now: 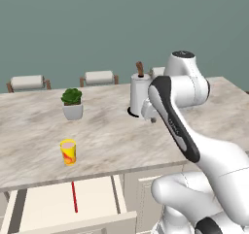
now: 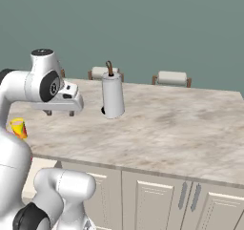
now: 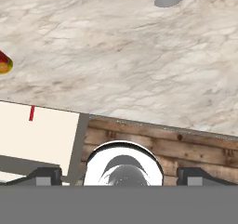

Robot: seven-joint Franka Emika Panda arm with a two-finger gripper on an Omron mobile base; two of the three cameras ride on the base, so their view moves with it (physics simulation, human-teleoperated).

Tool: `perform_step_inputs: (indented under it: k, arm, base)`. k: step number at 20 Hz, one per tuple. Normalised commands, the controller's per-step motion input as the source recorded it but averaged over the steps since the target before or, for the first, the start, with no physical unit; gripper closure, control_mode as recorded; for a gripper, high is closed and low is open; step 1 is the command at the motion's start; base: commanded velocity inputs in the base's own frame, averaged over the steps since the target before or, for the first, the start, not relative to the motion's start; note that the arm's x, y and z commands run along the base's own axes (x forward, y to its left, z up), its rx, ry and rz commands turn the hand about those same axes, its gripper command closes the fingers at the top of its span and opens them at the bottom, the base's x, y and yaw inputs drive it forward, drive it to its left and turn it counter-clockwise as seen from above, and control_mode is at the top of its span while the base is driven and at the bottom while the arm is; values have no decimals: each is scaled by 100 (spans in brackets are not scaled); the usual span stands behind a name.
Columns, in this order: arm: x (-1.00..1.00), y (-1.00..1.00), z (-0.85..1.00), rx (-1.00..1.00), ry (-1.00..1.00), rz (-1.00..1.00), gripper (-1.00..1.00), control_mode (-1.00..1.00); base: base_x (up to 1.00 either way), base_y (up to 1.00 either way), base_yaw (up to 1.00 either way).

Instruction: Pick up the straw from the left drawer and put it inside the smoothie cup.

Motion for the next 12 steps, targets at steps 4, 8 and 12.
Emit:
perform_step_inputs:
  k: [4,8,12]
  arm:
    - [-16,54,-23,-2,0,17,-100,-100]
    - [-10,48,-12,-2,0,22,-100,-100]
    - [0,7,0,0,0,5,-100,-100]
  base:
    - [0,0,0]
    - [0,0,0]
    - [0,0,0]
